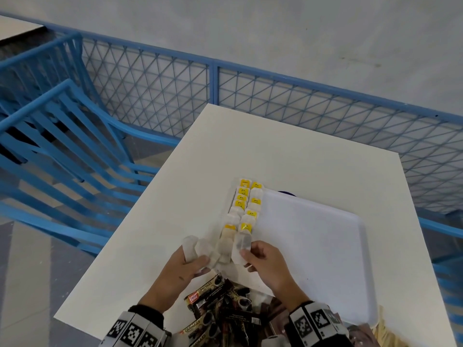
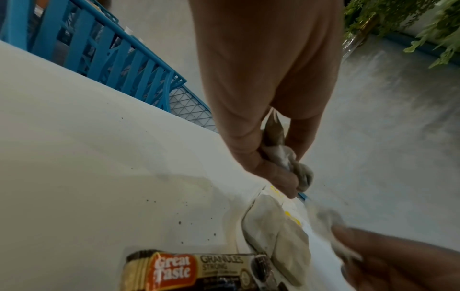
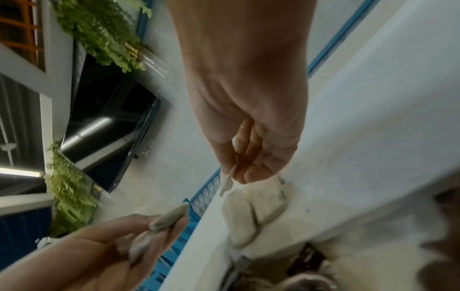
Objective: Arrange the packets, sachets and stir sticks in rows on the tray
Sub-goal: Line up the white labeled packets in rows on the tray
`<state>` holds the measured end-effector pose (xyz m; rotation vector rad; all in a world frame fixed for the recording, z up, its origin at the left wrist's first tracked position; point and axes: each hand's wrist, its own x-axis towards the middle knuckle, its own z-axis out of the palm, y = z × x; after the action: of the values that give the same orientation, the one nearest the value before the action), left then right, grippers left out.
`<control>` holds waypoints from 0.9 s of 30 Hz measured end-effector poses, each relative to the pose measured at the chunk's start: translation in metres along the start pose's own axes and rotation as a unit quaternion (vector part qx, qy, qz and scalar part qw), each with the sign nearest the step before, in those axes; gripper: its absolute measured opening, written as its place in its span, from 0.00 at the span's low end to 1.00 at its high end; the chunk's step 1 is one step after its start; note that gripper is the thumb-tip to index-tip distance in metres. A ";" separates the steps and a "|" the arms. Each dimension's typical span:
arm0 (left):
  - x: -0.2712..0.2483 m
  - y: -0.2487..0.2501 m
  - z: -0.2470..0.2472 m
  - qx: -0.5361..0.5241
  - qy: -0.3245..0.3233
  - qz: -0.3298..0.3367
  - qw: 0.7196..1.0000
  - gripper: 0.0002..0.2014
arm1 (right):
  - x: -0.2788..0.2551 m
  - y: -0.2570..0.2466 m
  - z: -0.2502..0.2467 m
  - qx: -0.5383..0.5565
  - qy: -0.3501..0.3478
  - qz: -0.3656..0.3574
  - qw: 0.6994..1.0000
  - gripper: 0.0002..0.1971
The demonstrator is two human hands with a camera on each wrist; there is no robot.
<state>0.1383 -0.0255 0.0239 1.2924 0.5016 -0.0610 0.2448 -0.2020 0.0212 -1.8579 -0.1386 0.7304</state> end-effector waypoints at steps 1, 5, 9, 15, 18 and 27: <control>0.000 -0.001 -0.001 0.001 0.004 0.001 1.000 0.13 | 0.001 0.005 -0.003 -0.045 0.008 0.000 0.999 0.05; 0.000 -0.004 -0.005 0.000 0.019 -0.004 1.000 0.22 | 0.000 0.014 -0.015 -0.228 0.019 -0.048 0.972 0.04; -0.001 -0.006 -0.007 0.000 0.013 -0.001 1.000 0.28 | 0.000 0.006 -0.026 -0.304 -0.010 -0.086 0.949 0.03; -0.001 -0.003 -0.004 0.014 -0.007 0.001 1.000 0.23 | 0.004 -0.001 -0.026 -0.294 -0.049 -0.100 0.949 0.05; 0.002 -0.007 -0.007 0.031 0.009 -0.001 0.999 0.31 | 0.005 0.001 -0.024 -0.271 -0.069 -0.106 0.954 0.11; 0.005 -0.008 -0.008 0.062 0.028 0.002 0.998 0.26 | 0.019 -0.008 -0.012 -0.223 -0.104 -0.104 0.964 0.05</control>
<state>0.1374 -0.0196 0.0133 1.4204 0.5506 -0.0537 0.2682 -0.2005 0.0229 -2.1419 -0.6707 0.7893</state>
